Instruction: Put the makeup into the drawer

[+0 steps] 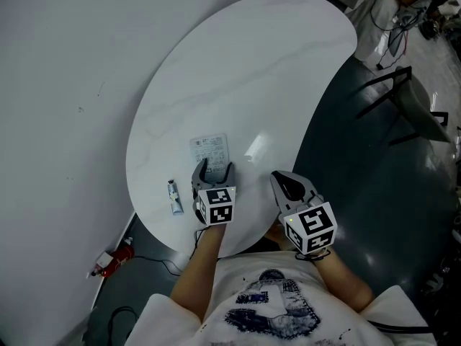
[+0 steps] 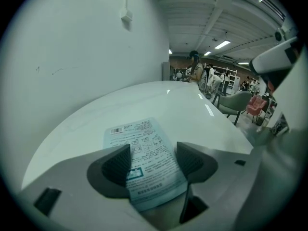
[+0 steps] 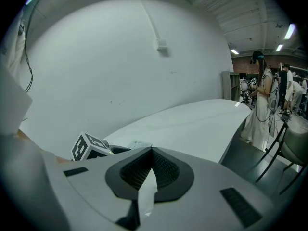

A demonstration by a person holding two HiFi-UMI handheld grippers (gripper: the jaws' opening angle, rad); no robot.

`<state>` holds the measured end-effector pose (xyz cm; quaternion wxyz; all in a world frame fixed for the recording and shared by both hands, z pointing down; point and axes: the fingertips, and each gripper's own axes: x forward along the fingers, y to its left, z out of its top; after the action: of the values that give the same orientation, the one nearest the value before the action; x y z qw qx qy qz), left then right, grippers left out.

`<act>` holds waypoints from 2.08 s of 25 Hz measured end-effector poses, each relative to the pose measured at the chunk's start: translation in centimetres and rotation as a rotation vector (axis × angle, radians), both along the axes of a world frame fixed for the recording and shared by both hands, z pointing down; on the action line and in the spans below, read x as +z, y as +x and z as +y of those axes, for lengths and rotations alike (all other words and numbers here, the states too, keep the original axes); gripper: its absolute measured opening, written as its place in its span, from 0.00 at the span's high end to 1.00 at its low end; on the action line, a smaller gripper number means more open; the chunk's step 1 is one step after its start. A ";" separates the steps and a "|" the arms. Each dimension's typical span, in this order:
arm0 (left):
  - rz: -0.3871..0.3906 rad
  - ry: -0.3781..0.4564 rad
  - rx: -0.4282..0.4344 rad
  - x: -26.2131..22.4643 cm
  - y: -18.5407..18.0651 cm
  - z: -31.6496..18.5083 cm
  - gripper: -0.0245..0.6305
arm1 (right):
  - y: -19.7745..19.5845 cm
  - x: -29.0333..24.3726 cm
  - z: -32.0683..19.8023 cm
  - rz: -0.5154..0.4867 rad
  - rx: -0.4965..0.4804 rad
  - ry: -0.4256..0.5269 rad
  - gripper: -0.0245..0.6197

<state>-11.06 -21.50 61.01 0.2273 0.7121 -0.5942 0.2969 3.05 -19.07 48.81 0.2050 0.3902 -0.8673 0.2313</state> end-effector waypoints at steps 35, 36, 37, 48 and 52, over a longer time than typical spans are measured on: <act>-0.085 0.029 0.075 -0.3 0.6 0.6 0.85 | 1.4 0.0 1.2 -0.003 0.035 -0.007 0.93; -0.081 0.029 0.074 -0.3 0.6 0.6 0.86 | 1.5 0.0 1.3 -0.003 0.039 -0.008 0.93; -0.075 0.027 0.072 -0.3 0.5 0.6 0.86 | 1.5 0.0 1.5 -0.003 0.042 -0.008 0.93; -0.001 0.030 0.067 -0.9 0.1 1.2 0.89 | 1.3 -1.0 2.8 -0.004 0.085 0.006 0.93; 0.008 0.050 0.090 -1.9 0.1 1.8 0.89 | 0.8 -1.5 3.7 -0.005 0.102 0.010 0.93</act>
<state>-10.92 -19.71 59.07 0.1981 0.7446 -0.5682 0.2891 3.86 -15.35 47.33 0.1886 0.4345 -0.8479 0.2383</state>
